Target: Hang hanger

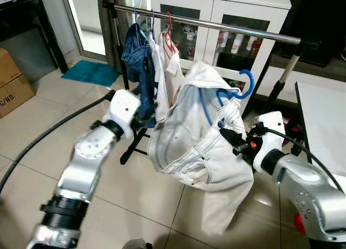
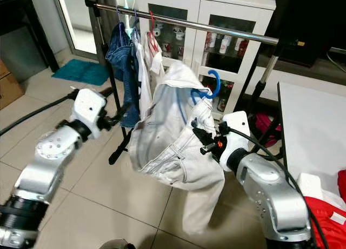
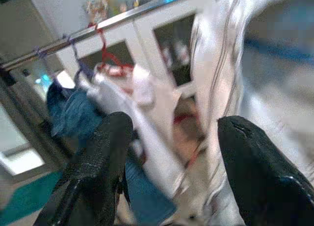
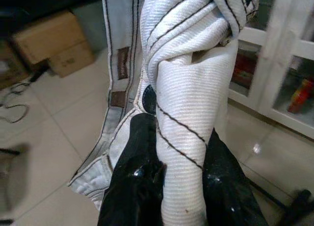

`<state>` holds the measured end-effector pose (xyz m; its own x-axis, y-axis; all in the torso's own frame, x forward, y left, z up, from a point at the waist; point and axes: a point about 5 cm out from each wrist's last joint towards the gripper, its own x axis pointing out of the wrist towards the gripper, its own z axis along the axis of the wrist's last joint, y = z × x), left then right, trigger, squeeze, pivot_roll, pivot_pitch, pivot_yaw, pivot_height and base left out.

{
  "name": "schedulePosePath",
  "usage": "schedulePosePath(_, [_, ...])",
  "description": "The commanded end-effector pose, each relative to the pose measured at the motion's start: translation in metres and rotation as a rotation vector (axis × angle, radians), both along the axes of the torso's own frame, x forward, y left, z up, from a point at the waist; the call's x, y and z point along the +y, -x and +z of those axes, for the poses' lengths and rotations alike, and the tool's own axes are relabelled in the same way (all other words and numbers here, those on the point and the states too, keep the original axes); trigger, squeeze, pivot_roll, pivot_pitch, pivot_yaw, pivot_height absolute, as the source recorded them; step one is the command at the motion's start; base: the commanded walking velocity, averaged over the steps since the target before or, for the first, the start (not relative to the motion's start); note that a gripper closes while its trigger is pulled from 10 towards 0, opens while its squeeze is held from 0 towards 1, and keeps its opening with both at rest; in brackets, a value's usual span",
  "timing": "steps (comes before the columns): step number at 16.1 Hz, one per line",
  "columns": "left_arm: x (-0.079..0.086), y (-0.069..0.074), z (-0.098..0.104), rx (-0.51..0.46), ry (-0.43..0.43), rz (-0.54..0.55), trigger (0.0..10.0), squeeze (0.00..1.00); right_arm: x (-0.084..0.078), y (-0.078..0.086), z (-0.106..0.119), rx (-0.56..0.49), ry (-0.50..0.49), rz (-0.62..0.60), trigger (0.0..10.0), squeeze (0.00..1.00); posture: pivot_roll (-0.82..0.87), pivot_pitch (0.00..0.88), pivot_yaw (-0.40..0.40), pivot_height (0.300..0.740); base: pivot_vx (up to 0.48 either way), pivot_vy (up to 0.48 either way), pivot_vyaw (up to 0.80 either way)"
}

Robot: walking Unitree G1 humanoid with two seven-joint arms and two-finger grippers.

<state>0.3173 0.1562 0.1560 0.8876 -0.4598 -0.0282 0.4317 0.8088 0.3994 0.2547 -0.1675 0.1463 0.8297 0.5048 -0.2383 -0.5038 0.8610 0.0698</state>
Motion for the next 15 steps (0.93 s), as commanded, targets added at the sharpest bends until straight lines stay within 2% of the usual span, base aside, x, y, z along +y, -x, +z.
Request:
schedulePosePath(1, [0.002,-0.006,-0.001,-0.004,-0.045,-0.009,10.0,0.00,0.002,-0.003,0.029,-0.144,-0.023,0.054,0.0,0.00,0.03,0.000,-0.027,0.740,0.000,0.000,0.00])
schedulePosePath(3, [0.008,-0.015,-0.005,0.020,-0.075,-0.011,10.0,0.00,0.004,0.000,0.033,-0.161,-0.056,0.112,0.0,0.00,0.03,0.000,-0.023,0.740,0.000,0.000,0.00])
schedulePosePath(6, [0.010,-0.022,-0.013,0.069,-0.113,-0.061,10.0,0.00,0.007,0.004,0.038,-0.176,-0.079,0.155,0.0,0.00,0.02,0.000,-0.017,0.740,0.000,0.000,0.00])
schedulePosePath(8, [0.000,-0.024,-0.014,0.107,-0.072,-0.174,10.0,0.00,0.008,0.007,0.040,-0.185,-0.087,0.188,0.0,0.00,0.02,0.000,-0.011,0.740,0.000,0.000,0.00])
schedulePosePath(9, [-0.009,-0.021,-0.014,0.127,-0.037,-0.259,10.0,0.00,0.007,0.008,0.041,-0.186,-0.087,0.196,0.0,0.00,0.01,0.000,0.002,0.740,0.000,0.000,0.00])
schedulePosePath(10, [-0.015,-0.019,-0.014,0.126,-0.026,-0.296,10.0,0.00,0.007,0.009,0.041,-0.187,-0.088,0.199,0.0,0.00,0.01,0.000,0.005,0.740,0.000,0.000,0.00])
schedulePosePath(11, [-0.017,-0.019,-0.016,0.117,-0.036,-0.287,10.0,0.00,0.008,0.010,0.041,-0.189,-0.091,0.203,0.0,0.00,0.01,0.000,0.005,0.740,0.000,0.000,0.00])
schedulePosePath(13, [-0.010,-0.031,-0.017,0.061,-0.110,-0.161,10.0,0.00,0.010,0.013,0.042,-0.187,-0.099,0.241,0.0,0.00,0.01,0.000,0.005,0.740,0.000,0.000,0.00])
schedulePosePath(15, [0.000,-0.040,-0.008,0.024,-0.104,-0.072,10.0,0.00,0.011,0.015,0.043,-0.187,-0.105,0.273,0.0,0.00,0.01,0.000,0.003,0.740,0.000,0.000,0.00])
